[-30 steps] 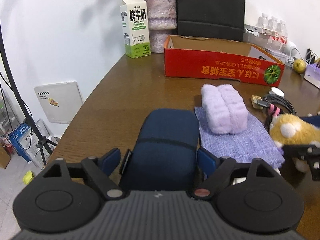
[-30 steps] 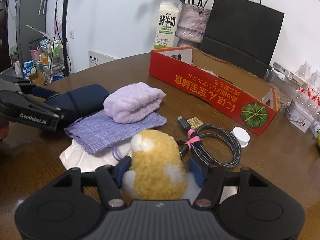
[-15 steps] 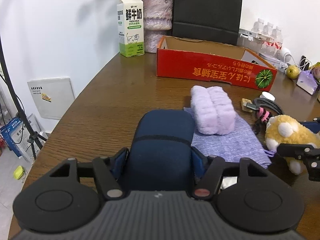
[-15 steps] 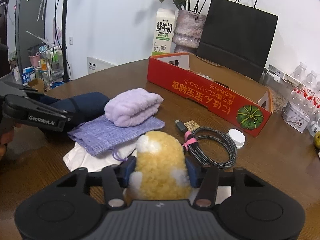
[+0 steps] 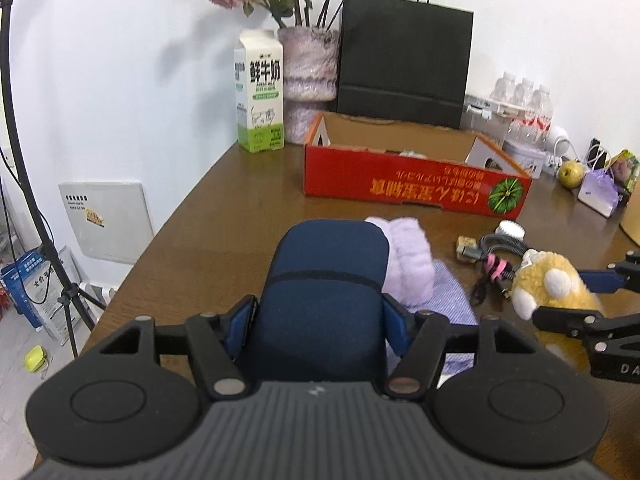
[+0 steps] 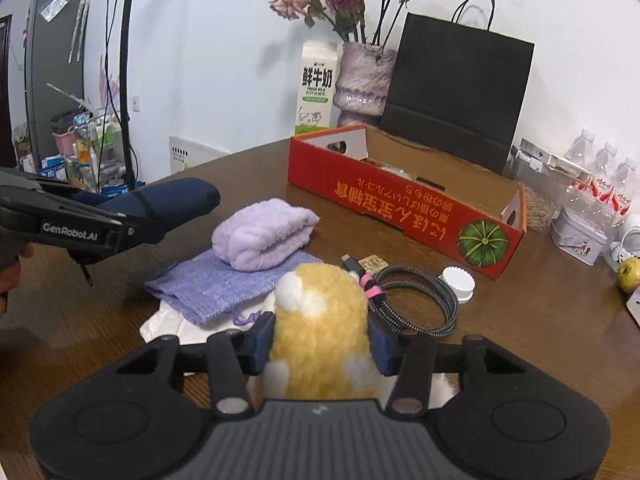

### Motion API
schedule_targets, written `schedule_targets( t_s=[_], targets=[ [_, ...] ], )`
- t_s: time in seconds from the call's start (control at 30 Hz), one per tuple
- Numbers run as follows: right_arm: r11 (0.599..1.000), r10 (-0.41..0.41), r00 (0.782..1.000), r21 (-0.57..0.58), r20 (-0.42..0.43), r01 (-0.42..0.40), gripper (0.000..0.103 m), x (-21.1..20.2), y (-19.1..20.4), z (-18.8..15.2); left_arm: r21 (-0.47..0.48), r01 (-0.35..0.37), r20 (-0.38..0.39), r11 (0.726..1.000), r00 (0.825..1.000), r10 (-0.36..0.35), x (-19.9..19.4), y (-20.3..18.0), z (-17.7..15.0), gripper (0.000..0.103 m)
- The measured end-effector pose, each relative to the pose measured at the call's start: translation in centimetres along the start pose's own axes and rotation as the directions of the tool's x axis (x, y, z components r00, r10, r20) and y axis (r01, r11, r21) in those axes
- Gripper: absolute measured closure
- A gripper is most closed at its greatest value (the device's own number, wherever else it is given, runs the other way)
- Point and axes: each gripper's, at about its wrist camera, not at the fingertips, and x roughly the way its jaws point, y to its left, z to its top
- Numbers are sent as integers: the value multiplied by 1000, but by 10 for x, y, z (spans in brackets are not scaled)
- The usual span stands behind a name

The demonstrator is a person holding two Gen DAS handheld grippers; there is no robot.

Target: Organize objects

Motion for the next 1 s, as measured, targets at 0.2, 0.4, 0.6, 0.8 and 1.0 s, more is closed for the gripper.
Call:
schedule_targets(
  t_s=[0.2,0.4,0.6,0.8,1.0],
  targets=[
    [1000,8,1000,15,11,-8,56,-3,0,1,5,11,12,1000,1000,-11,-6,-8,3,37],
    [1000,31,999,4,-32,-31,54,15,7,0,-1,8,-10,1000,1000,-8,-3,-8,-3,37],
    [998,70,993,3,-96,-70,43,37,3,2,-11,6,-14,1000,1000,-6,-5,-4,-5,37],
    [997,77,992,-4,-96,-77,50,37,2,1,-11,10,-12,1000,1000,-10,-7,-3,-5,37],
    [999,54,998,-2,-32,-54,51,16,2,-1,-5,24,1,1000,1000,-24,-10,-8,3,37]
  ],
)
